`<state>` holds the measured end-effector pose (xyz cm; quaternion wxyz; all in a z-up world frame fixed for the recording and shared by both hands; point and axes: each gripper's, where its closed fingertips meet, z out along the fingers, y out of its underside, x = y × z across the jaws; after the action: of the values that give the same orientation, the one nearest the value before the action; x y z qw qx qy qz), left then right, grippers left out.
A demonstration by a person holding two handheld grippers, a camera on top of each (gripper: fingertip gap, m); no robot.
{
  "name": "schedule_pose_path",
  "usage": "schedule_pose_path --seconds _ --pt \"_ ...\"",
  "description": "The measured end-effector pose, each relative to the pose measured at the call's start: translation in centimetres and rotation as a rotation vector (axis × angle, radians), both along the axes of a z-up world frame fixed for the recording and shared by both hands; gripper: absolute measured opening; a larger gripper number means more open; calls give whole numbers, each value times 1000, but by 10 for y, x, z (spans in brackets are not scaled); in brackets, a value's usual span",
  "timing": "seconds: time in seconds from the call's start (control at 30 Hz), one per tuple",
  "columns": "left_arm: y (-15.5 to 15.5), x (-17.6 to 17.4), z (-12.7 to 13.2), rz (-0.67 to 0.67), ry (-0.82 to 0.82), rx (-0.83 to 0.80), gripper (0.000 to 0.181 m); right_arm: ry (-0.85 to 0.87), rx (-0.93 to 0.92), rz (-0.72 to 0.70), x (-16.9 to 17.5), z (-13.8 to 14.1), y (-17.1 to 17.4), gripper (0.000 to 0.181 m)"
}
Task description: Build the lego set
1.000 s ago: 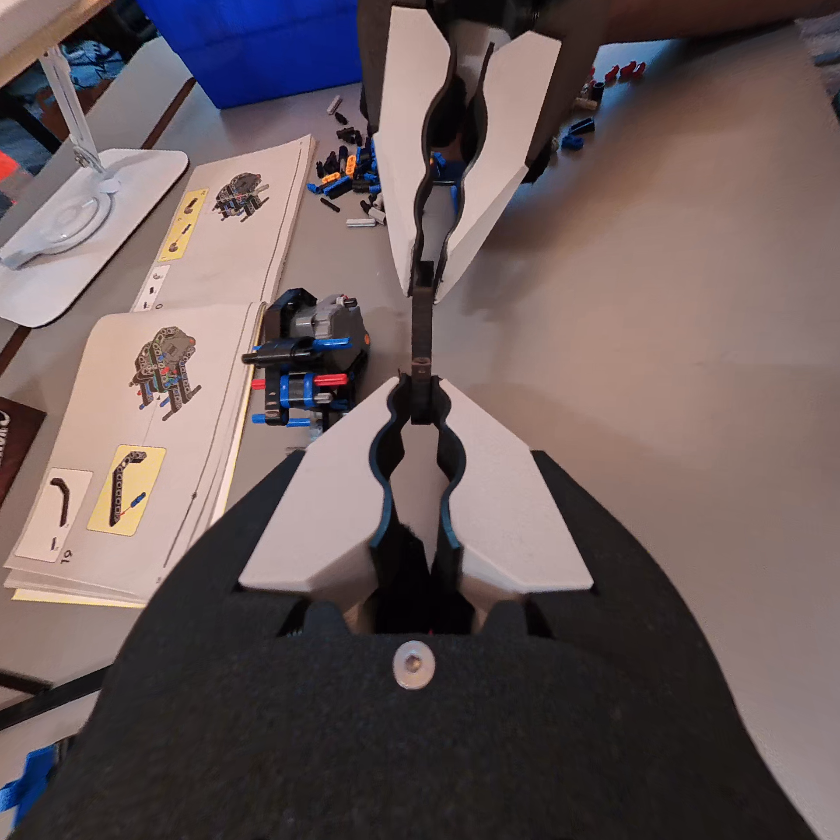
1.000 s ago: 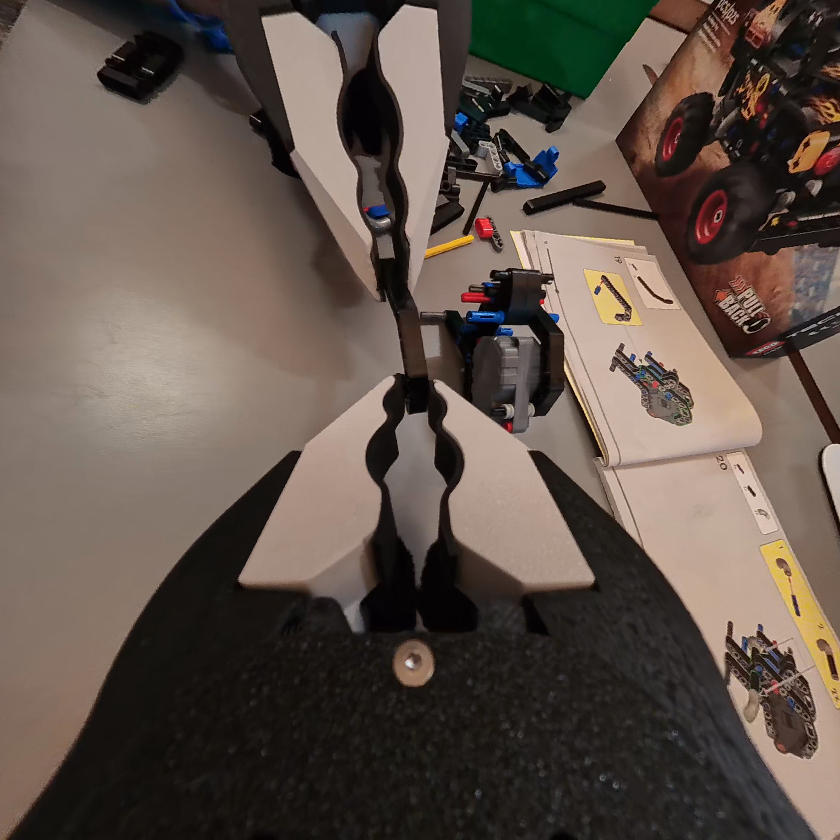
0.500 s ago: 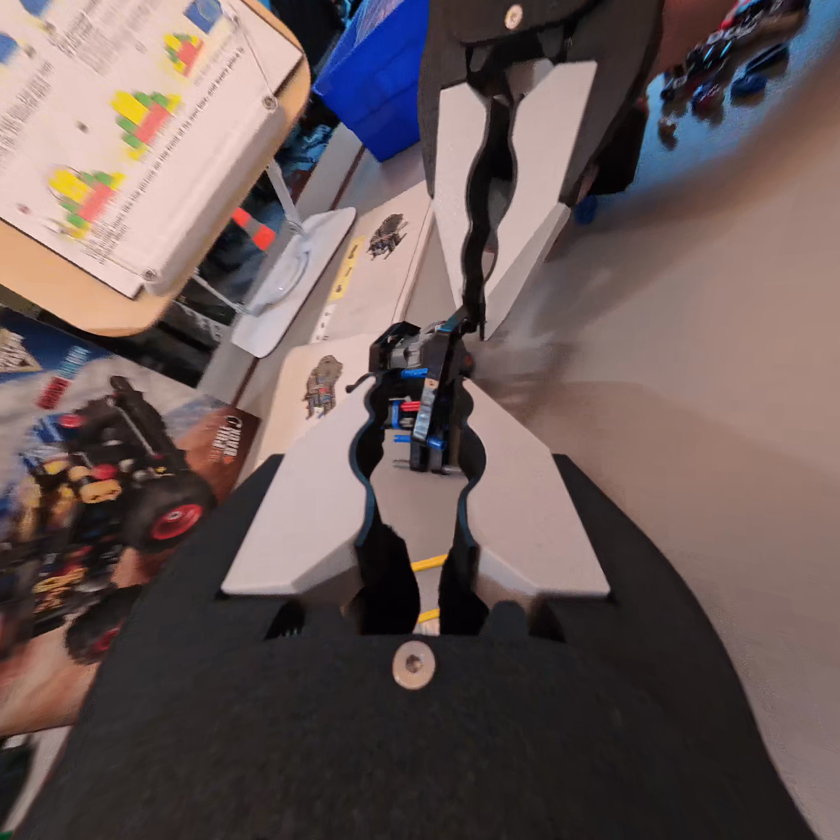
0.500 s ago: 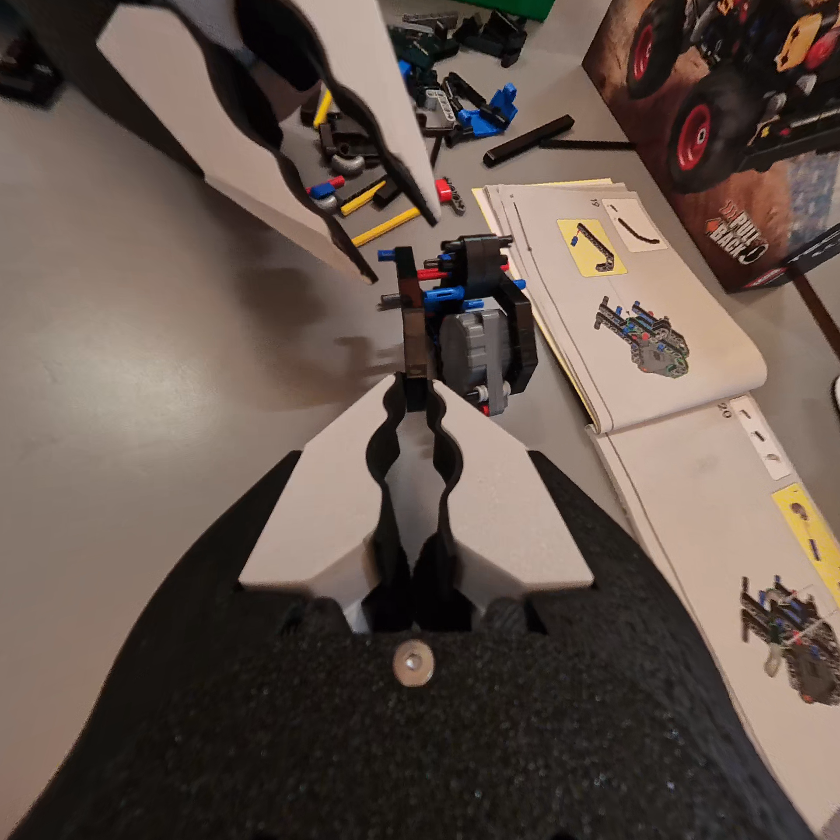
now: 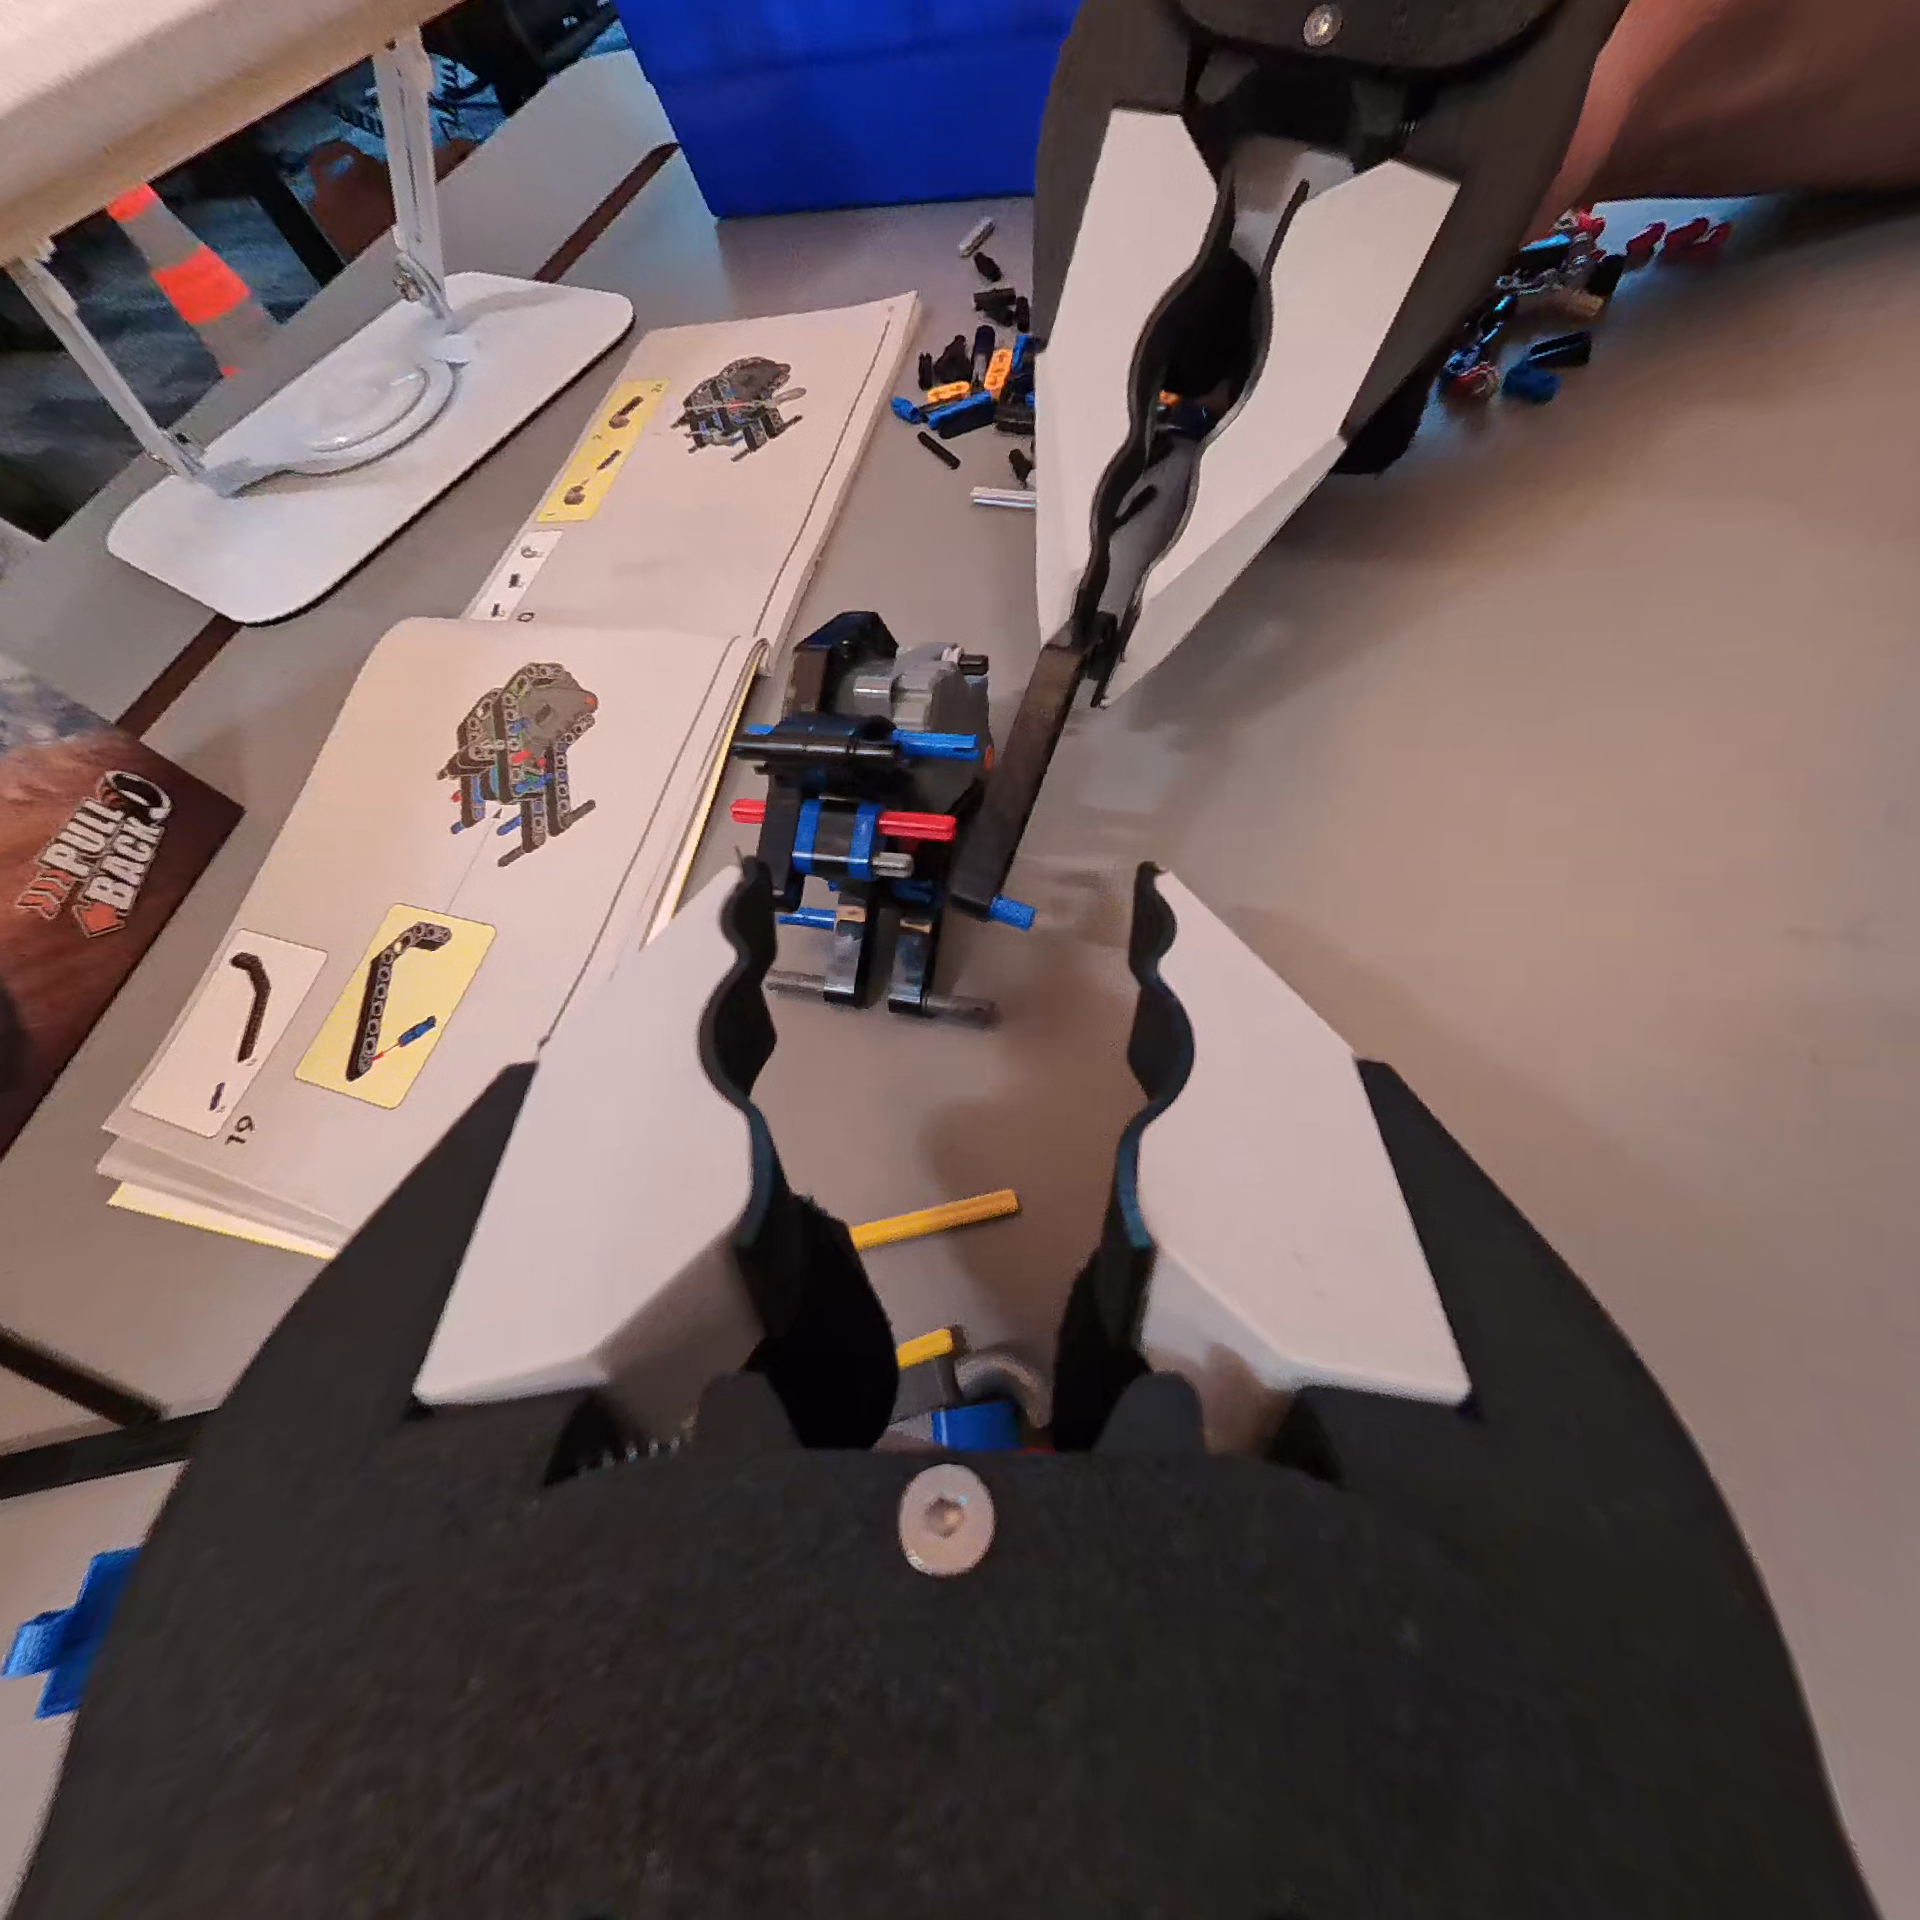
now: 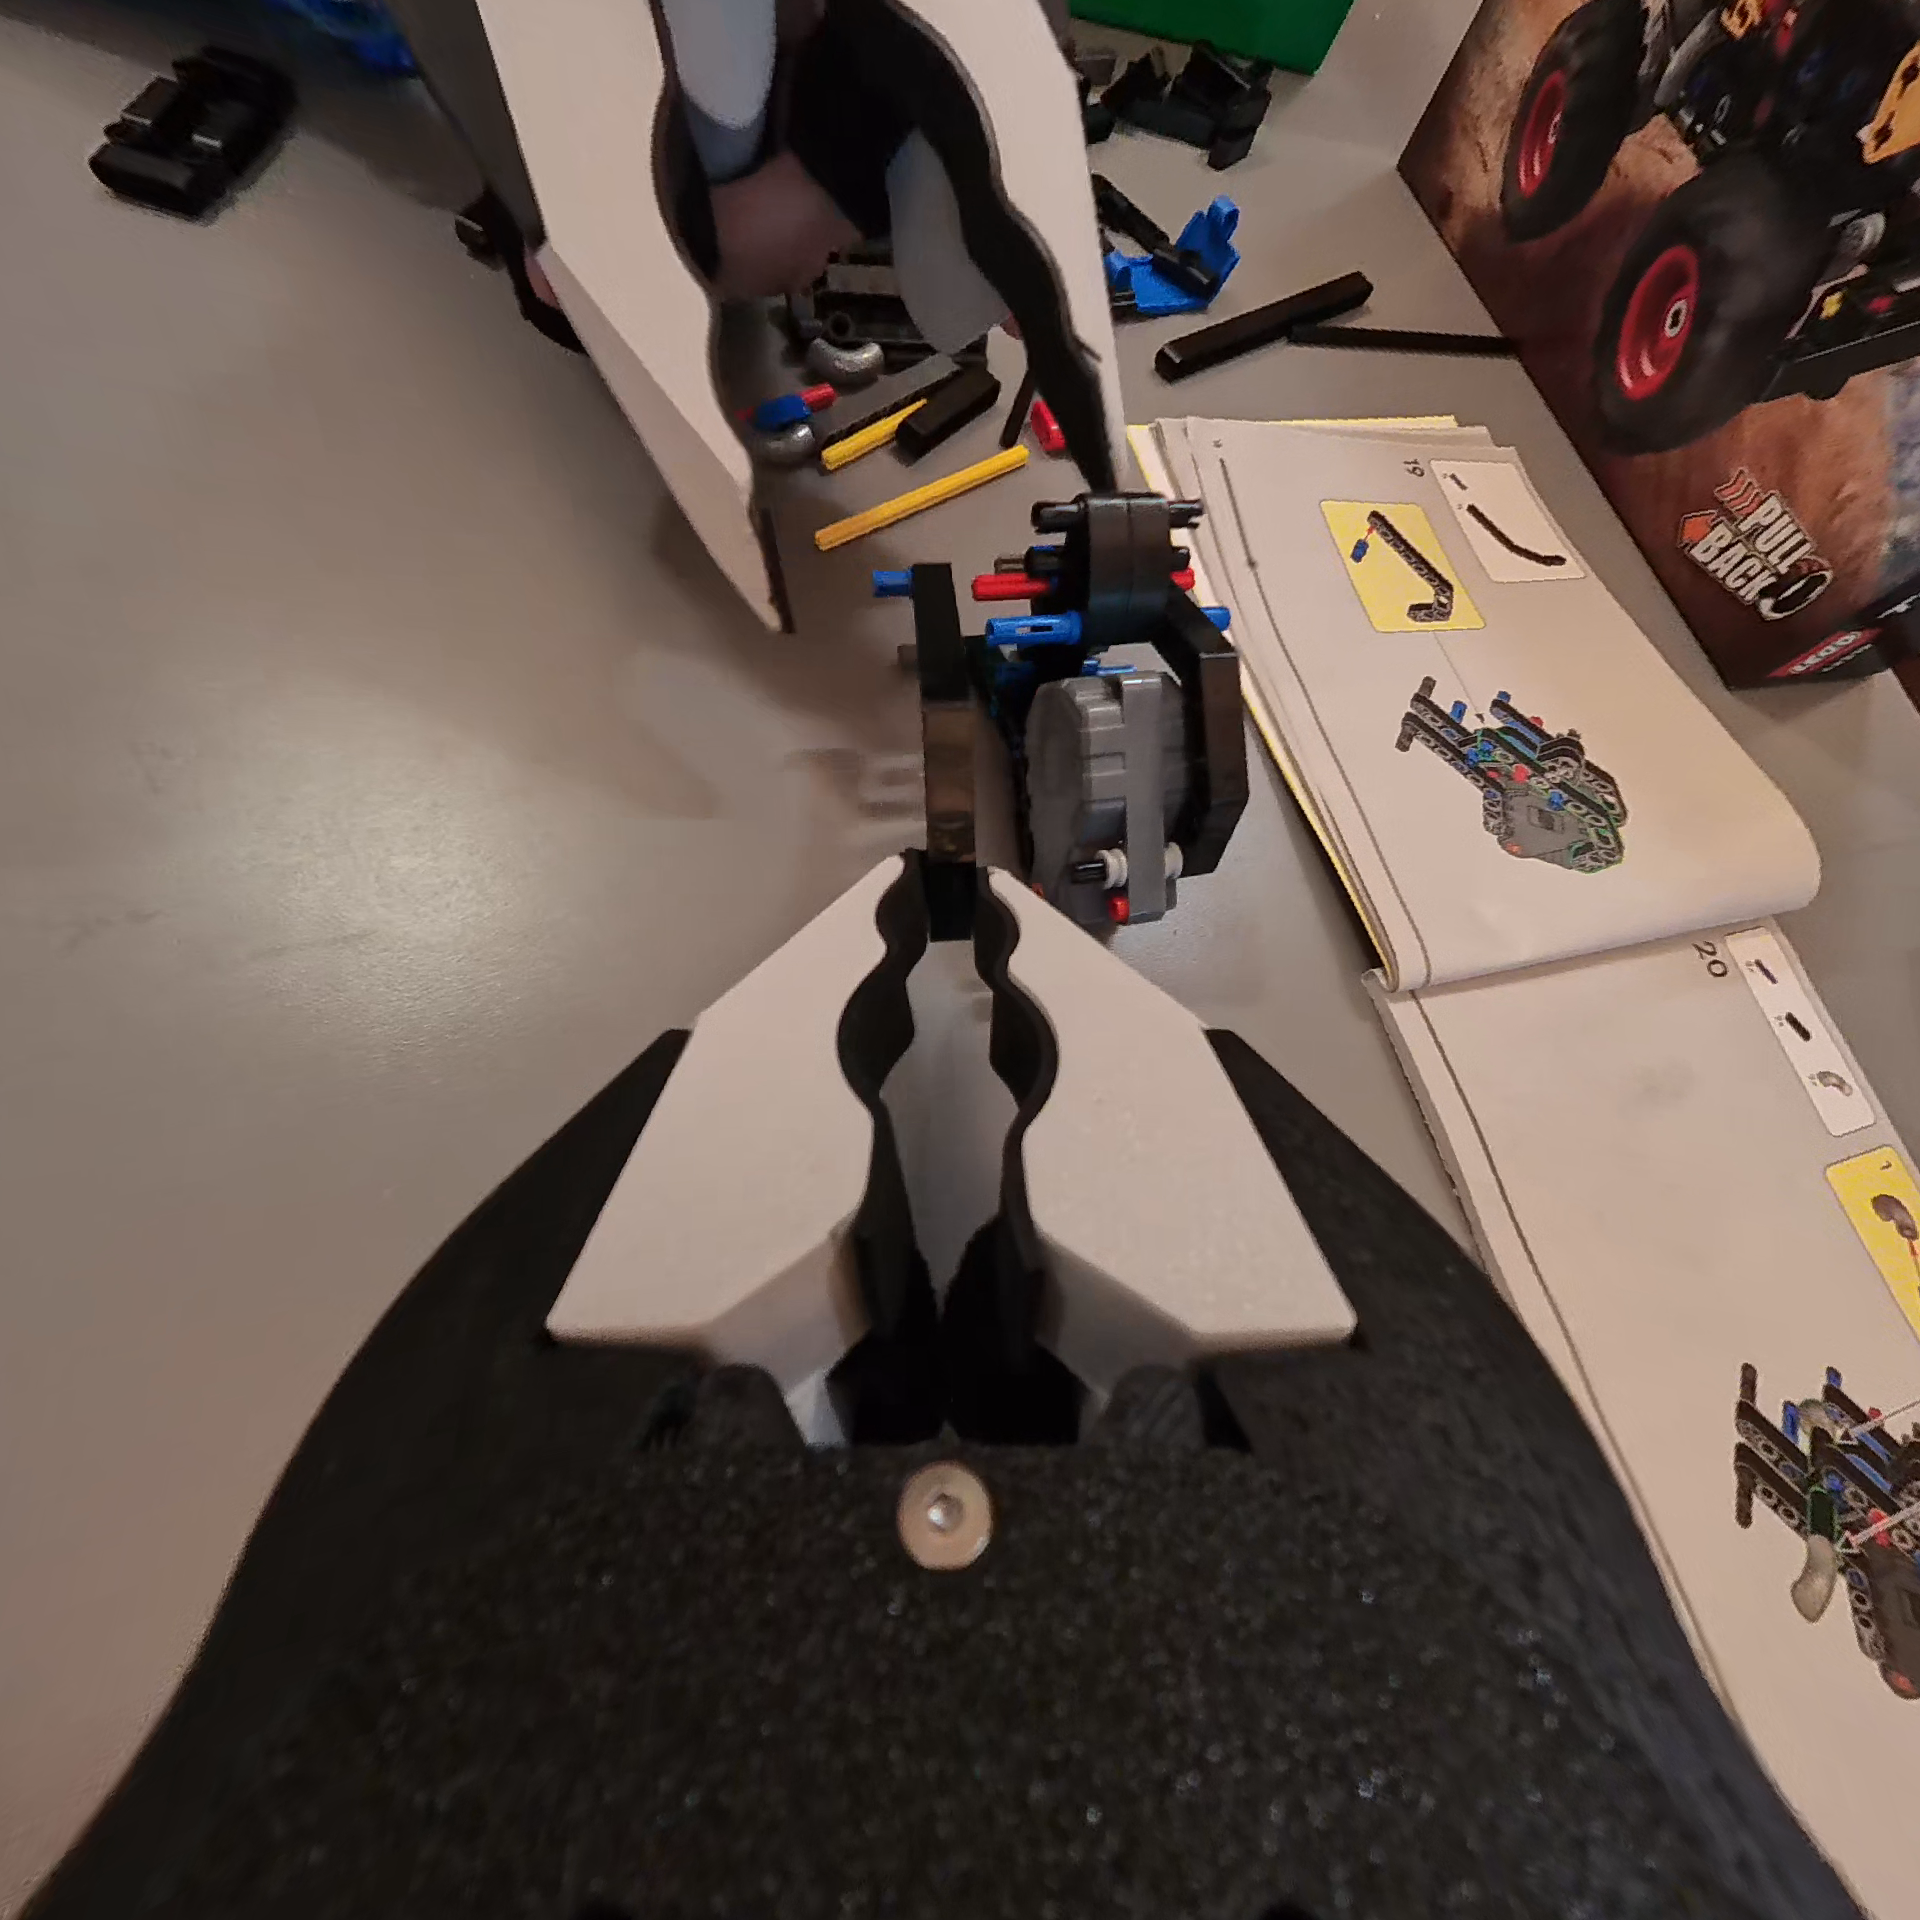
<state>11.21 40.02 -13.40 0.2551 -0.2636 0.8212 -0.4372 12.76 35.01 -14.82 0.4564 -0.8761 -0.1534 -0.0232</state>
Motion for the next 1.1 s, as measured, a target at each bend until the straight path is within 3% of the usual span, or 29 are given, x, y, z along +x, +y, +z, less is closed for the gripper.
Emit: schedule_pose_path --seconds 0.27,0.53,0.67,0.9,1.1 --pt "0 9 7 -56 48 69 83 47 2 40 1 -1 2 7" --pt "-10 18 3 -188 145 117 84 154 7 73 -1 3 4 7" --pt "-11 21 -5 -189 152 159 82 158 21 80 0 5 6 7" --pt "-15 28 -3 -161 156 87 60 153 12 74 2 3 7 7" --pt "-14 32 -4 -143 136 104 57 159 8 64 5 4 6 7"
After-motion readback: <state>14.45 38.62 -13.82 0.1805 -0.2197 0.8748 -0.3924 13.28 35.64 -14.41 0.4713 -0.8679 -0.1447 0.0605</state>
